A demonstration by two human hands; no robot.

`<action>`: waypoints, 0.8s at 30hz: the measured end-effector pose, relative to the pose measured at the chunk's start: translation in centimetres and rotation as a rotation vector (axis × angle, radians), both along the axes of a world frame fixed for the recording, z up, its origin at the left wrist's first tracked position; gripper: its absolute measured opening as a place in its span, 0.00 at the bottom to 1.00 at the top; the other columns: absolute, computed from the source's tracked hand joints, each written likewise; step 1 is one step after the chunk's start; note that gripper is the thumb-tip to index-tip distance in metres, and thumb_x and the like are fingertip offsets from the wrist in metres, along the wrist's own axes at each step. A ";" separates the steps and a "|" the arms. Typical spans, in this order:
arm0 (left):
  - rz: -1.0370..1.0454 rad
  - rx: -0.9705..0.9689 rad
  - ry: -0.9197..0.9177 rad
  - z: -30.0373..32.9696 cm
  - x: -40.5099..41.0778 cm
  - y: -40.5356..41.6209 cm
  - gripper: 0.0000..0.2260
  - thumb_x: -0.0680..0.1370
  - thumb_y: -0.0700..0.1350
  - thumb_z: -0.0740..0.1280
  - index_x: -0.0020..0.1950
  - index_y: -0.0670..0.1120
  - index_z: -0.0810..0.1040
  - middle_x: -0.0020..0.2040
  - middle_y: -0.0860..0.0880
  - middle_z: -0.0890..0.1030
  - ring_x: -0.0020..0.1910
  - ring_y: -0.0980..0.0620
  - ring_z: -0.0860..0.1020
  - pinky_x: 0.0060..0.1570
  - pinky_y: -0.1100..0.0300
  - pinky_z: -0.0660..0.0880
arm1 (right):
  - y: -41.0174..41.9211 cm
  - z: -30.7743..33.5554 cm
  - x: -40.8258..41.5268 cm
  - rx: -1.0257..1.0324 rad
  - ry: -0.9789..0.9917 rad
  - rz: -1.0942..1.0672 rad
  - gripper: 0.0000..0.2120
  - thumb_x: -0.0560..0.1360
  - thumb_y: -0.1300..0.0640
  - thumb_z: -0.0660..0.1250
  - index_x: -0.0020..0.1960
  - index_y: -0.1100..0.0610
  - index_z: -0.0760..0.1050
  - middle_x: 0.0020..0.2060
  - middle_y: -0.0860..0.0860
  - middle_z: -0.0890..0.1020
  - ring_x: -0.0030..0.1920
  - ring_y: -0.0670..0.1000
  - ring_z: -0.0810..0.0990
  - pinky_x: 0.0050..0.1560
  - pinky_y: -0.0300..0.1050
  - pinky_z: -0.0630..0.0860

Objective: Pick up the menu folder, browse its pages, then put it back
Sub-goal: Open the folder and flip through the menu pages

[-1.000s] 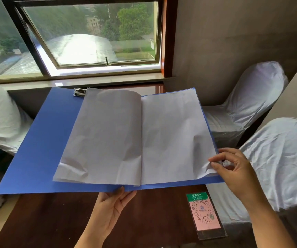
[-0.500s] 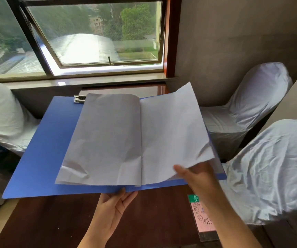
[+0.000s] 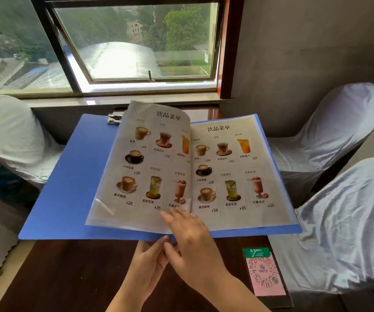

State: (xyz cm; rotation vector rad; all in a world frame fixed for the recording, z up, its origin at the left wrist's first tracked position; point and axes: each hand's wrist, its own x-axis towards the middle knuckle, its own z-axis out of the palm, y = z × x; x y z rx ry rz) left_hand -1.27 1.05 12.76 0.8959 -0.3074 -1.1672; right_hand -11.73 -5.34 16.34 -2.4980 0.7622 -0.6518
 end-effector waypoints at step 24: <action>0.008 -0.006 0.116 -0.7 1.3 0.2 0.19 0.68 0.31 0.62 0.56 0.46 0.77 0.49 0.42 0.85 0.48 0.42 0.84 0.38 0.52 0.82 | -9.4 3.1 -14.6 0.558 -0.191 -0.561 0.30 0.74 0.61 0.67 0.72 0.52 0.60 0.62 0.58 0.77 0.56 0.53 0.79 0.53 0.52 0.79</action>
